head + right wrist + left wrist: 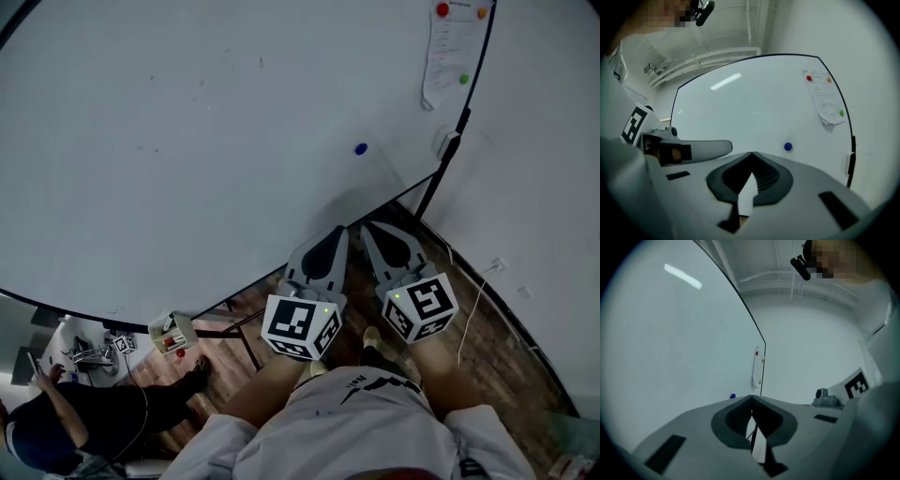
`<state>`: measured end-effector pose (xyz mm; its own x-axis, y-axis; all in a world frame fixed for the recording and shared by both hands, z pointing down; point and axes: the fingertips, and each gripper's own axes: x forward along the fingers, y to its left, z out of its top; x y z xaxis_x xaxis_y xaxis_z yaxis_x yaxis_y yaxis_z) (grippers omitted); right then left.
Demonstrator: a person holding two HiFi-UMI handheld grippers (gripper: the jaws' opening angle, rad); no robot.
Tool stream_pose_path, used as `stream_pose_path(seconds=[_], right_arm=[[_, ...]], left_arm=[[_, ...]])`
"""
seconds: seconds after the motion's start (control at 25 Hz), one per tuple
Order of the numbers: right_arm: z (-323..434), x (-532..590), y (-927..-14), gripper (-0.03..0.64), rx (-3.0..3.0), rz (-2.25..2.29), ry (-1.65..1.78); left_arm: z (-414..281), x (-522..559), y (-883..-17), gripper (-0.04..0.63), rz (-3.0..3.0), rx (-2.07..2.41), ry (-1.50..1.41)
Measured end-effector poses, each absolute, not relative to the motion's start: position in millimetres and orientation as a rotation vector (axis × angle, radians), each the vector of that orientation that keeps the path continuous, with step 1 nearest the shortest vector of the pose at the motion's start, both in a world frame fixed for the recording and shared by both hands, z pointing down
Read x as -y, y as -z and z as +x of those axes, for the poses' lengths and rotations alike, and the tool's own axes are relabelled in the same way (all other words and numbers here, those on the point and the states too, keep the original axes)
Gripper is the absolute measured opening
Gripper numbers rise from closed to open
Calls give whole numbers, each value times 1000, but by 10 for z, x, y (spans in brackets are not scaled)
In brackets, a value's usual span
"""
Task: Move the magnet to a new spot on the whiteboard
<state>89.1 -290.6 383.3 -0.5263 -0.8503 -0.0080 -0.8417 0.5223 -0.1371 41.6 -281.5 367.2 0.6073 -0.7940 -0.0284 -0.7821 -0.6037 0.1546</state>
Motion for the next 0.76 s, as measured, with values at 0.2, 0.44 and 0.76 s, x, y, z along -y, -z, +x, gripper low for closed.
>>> stream_pose_path(seconds=[0.2, 0.44, 0.76], right_arm=[[869, 2798, -3739, 14, -2651, -1504, 153], [834, 2720, -3641, 14, -2641, -1506, 121], [786, 2694, -3593, 14, -2646, -1512, 89]], left_arm=[[399, 2731, -3604, 11, 2726, 1302, 155], [368, 2665, -3525, 11, 2745, 1291, 170], [344, 2647, -3482, 12, 2757, 1285, 172]])
